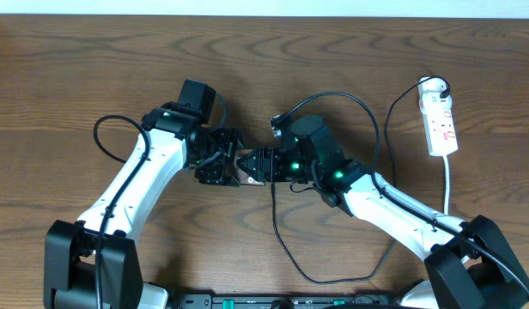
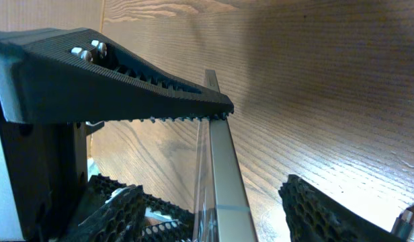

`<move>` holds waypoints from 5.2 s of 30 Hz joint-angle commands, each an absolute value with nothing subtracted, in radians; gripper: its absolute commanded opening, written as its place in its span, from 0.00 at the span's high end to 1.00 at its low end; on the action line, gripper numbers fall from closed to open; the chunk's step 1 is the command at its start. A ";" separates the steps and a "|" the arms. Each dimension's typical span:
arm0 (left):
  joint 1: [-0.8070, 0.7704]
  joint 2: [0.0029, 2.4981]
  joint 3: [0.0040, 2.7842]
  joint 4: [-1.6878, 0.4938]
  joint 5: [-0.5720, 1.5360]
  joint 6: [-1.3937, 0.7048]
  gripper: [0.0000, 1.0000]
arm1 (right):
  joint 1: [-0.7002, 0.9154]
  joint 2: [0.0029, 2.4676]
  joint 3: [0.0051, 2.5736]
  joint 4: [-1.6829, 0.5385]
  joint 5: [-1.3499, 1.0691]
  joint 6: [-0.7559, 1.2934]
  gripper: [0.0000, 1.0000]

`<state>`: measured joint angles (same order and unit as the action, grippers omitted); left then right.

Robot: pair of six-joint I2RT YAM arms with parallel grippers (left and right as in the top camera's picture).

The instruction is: Plug charger to phone and switch on socket

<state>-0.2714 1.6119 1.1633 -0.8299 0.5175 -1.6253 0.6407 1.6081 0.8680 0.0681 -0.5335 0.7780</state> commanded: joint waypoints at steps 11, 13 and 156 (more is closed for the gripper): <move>-0.276 1.588 1.180 -0.832 0.543 -1.707 0.93 | 0.687 1.610 0.879 0.065 -0.466 0.790 0.45; -0.276 1.588 1.180 -0.832 0.543 -1.707 0.93 | 0.697 1.610 0.879 0.066 -0.456 0.793 0.45; -0.059 1.588 0.572 0.878 0.759 -1.580 0.48 | 0.585 1.609 0.880 0.481 -0.459 1.632 0.99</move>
<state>-0.0563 1.5951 0.5751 0.8726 0.7616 -1.6302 0.5678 1.6184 0.8589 0.4675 -0.4664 1.6535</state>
